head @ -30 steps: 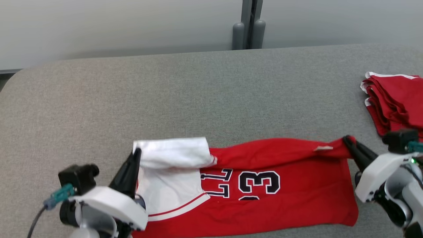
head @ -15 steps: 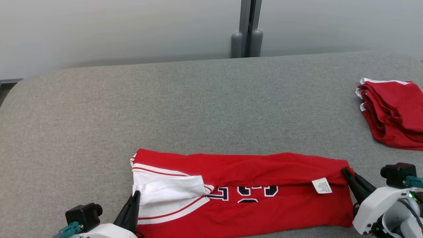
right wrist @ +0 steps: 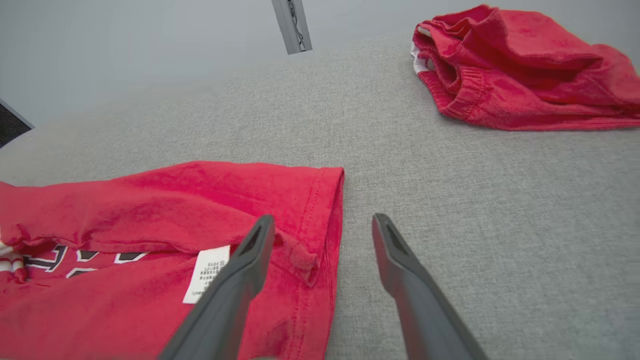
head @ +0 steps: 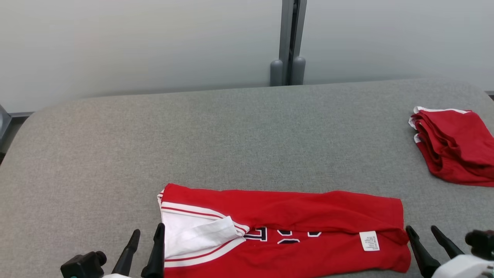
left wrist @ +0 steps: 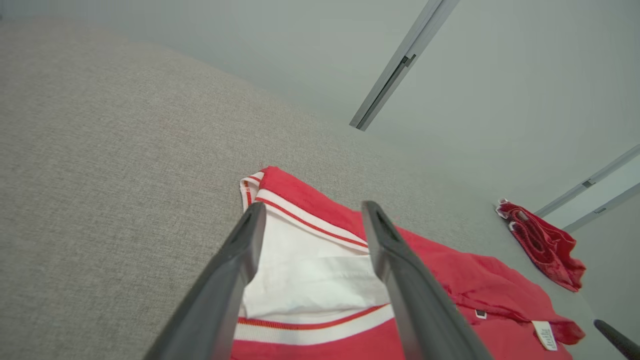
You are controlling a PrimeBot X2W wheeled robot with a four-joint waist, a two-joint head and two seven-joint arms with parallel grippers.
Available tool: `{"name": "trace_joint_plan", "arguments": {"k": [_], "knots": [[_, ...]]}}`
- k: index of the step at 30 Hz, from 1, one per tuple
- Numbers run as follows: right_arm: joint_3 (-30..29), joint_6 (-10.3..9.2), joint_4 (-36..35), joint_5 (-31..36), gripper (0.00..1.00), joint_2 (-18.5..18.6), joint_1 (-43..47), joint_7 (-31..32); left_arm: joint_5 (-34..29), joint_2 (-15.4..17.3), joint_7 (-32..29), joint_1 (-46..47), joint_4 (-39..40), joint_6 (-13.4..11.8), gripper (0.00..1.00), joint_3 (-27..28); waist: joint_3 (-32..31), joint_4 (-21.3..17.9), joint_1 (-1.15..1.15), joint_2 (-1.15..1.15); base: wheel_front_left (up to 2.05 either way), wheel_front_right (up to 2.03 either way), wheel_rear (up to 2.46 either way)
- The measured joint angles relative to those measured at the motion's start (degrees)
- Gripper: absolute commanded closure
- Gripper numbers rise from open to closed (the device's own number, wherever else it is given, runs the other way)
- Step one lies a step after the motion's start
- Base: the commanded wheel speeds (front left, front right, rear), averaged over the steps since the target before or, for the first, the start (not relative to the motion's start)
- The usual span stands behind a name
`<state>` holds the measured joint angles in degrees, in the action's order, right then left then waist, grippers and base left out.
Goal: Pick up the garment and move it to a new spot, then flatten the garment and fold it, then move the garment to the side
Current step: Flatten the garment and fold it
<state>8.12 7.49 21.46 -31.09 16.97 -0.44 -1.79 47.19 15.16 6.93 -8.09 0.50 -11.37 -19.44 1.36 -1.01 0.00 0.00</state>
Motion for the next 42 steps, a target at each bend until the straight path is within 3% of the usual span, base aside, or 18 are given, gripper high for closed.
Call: {"name": "trace_joint_plan", "arguments": {"k": [7,14,22,29,42], "knots": [[-5.5,0.0,-3.0,1.9,0.0,-2.2,4.5,1.2,-1.2,0.3,0.9,-0.7,1.3,-0.5,0.0,-0.3,-2.0,0.3,0.0,0.0,0.0,0.0,0.0],[-8.2,0.0,-3.5,4.3,0.0,-4.5,3.5,3.8,-3.0,-0.8,1.7,1.2,0.1,-0.9,0.0,-2.0,-2.6,0.6,0.0,0.0,0.0,0.0,0.0],[-10.9,0.0,5.2,7.5,0.0,-7.5,-4.5,4.6,-4.2,-1.6,2.2,3.7,-2.0,-0.7,0.0,-3.4,-2.5,2.4,0.0,0.0,0.0,0.0,0.0],[-9.9,0.0,14.9,12.5,0.0,-6.6,-8.6,4.1,-4.4,-1.4,2.3,4.1,-2.5,-0.7,0.0,-3.5,-1.7,4.3,0.0,0.0,0.0,0.0,0.0],[-5.8,0.0,18.8,10.6,0.0,-7.6,-6.9,3.4,-4.4,-1.1,2.5,4.1,-2.5,-1.0,0.0,-3.5,-1.7,3.9,0.0,0.0,0.0,0.0,0.0]]}}
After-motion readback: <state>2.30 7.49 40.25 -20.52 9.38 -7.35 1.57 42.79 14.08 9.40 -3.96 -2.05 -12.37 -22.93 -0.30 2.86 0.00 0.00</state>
